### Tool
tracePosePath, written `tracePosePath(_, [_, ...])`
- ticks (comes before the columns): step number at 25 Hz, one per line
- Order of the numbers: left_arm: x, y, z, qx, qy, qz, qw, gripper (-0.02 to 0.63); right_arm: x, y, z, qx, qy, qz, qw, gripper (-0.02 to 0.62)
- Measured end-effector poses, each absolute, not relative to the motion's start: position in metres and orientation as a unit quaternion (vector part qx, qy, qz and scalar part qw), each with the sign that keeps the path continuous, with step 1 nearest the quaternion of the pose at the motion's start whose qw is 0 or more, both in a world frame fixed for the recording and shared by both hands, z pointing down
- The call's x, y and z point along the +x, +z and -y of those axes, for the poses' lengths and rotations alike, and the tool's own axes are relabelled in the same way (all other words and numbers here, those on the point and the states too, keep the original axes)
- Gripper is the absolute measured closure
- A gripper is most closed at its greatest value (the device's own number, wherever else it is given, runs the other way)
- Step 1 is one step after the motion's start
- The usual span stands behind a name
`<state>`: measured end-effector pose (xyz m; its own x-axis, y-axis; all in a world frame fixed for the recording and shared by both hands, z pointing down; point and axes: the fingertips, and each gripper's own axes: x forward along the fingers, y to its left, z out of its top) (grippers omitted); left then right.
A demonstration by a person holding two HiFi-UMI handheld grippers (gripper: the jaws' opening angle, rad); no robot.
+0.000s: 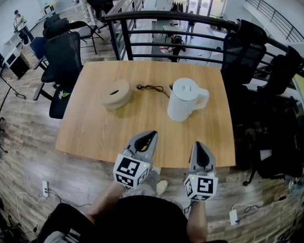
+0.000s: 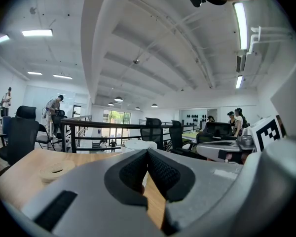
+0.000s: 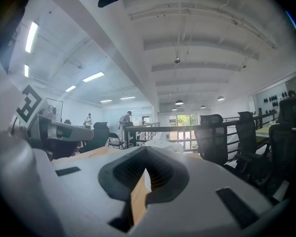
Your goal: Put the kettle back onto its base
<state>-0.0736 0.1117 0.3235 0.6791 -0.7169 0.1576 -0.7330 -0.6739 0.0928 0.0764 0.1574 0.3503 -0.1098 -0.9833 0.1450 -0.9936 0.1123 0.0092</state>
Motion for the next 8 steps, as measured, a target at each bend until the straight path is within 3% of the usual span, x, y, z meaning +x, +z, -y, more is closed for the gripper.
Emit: tracePosePath(8, [-0.0707,0.3288,-0.1105,0.912,0.056,0.399,0.073,0.604,0.0785,0.3482,-0.1531,0.662,0.030,0.748,0.034,0.598])
